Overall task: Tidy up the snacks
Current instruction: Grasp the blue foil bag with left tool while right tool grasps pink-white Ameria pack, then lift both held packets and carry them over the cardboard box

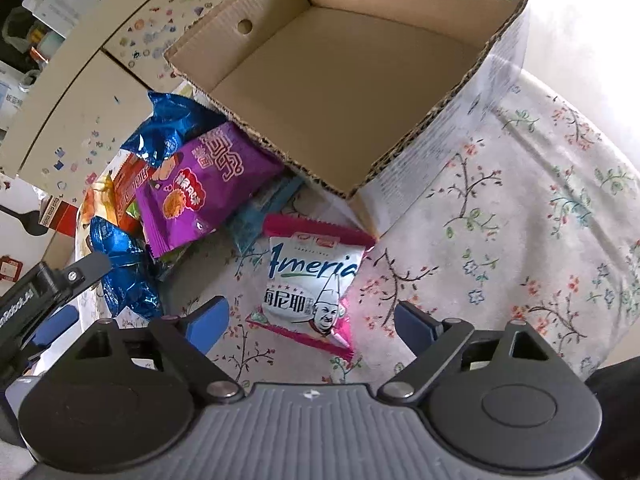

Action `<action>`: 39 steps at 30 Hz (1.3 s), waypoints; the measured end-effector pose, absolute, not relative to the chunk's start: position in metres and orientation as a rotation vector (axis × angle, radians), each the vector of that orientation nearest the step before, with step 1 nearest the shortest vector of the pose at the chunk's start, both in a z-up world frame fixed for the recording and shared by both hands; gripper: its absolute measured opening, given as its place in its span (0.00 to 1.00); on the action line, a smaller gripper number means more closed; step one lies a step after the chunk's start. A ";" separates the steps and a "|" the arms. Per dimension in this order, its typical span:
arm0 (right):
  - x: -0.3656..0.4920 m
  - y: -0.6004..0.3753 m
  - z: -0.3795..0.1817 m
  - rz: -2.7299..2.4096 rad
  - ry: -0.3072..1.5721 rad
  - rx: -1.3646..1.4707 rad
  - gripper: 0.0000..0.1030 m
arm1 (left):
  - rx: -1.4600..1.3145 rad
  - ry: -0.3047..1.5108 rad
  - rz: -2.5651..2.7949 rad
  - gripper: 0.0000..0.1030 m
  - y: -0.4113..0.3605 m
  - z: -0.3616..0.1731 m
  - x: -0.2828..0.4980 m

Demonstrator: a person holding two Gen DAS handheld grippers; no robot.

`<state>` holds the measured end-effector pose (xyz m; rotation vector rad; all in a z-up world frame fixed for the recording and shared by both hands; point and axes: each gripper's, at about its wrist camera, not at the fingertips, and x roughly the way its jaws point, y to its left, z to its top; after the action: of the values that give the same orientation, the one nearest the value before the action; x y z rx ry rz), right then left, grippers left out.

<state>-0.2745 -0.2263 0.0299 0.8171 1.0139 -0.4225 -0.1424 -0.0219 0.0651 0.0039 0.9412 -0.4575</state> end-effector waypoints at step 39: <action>-0.265 -0.211 0.021 -0.378 1.012 0.724 0.44 | -0.020 0.920 -0.490 0.52 -0.009 0.031 -0.152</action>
<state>-0.2648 -0.2114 0.0210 0.7245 1.0117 -0.3783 -0.1524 -0.0094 0.0307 -0.0199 0.9200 -0.4903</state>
